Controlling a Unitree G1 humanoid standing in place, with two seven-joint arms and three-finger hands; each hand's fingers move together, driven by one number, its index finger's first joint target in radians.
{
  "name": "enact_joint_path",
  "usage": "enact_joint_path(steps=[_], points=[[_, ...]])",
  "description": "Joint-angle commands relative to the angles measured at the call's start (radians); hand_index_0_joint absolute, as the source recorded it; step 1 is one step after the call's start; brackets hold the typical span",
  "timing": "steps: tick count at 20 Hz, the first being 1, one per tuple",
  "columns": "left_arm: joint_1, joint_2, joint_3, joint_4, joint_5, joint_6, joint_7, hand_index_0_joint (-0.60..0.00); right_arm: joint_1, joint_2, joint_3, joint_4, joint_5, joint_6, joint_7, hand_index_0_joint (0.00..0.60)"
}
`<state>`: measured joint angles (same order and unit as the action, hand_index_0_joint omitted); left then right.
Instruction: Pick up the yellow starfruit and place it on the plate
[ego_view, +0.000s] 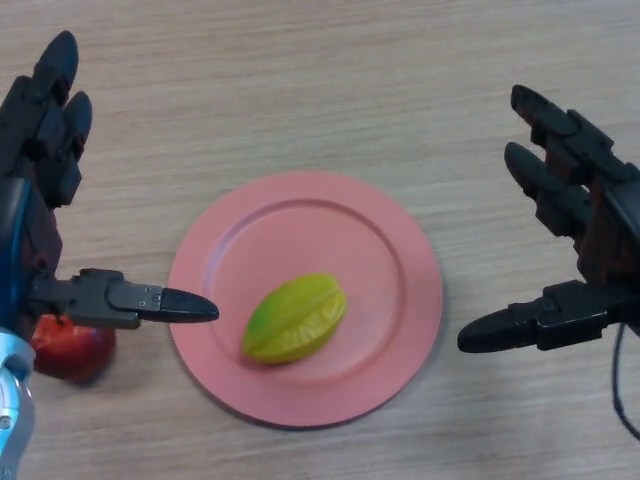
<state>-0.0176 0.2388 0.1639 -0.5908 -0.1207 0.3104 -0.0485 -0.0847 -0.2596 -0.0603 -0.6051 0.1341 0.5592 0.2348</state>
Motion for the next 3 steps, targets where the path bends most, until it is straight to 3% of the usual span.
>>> enact_joint_path(steps=[1,3], points=[[-0.004,0.015,0.027,-0.054,0.033,-0.150,0.033,0.000,-0.015,-0.012,-0.050,-0.080,0.049,-0.089,-0.030,0.000],[-0.010,0.021,0.034,-0.070,0.037,-0.119,0.033,0.000,-0.002,-0.014,-0.035,-0.090,0.018,-0.096,-0.017,0.000]])
